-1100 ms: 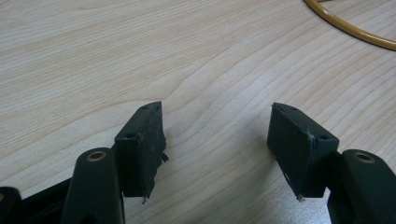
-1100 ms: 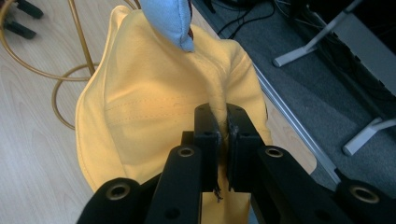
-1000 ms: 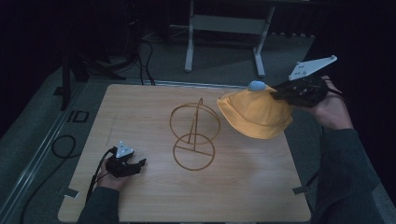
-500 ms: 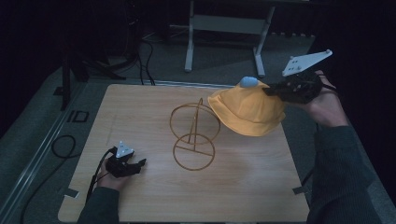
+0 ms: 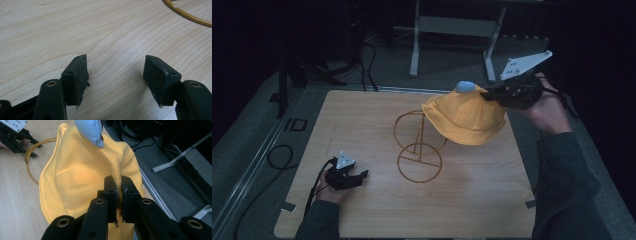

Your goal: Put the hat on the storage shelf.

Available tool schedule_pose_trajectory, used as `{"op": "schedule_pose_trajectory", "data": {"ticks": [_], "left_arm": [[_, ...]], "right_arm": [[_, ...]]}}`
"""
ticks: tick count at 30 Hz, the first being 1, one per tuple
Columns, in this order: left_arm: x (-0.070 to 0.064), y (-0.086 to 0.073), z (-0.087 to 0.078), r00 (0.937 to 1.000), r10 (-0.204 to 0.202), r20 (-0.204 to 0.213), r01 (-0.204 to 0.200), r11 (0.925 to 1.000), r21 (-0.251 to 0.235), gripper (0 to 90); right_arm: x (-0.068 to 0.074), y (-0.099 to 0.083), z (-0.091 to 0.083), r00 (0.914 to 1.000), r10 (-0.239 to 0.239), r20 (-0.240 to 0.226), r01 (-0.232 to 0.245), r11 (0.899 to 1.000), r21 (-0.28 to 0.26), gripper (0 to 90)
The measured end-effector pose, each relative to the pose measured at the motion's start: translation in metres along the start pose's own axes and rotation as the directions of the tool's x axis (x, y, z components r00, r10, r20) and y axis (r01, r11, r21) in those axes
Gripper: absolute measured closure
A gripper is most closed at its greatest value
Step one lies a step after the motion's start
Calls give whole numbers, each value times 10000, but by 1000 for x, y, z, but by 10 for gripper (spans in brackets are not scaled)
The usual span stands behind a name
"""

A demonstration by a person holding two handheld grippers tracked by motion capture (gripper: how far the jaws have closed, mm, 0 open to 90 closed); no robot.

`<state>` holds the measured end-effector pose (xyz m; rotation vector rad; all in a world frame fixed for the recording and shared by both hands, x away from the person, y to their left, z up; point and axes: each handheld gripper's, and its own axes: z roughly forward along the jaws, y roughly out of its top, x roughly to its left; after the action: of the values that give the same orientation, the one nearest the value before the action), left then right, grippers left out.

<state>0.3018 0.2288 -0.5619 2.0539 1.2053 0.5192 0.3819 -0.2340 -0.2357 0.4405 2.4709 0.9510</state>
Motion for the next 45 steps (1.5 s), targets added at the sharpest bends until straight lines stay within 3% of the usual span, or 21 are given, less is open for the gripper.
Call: {"op": "schedule_pose_trajectory", "data": {"ticks": [22,45], "left_arm": [[0,0,0,10000,18,-3,-18,10000,23,366],[0,0,0,10000,32,11,-32,10000,28,366]], "right_arm": [[24,39,33,9971,-523,-560,510,9984,-237,846],[54,79,76,9823,-1342,-1308,1399,9895,351,833]]}}
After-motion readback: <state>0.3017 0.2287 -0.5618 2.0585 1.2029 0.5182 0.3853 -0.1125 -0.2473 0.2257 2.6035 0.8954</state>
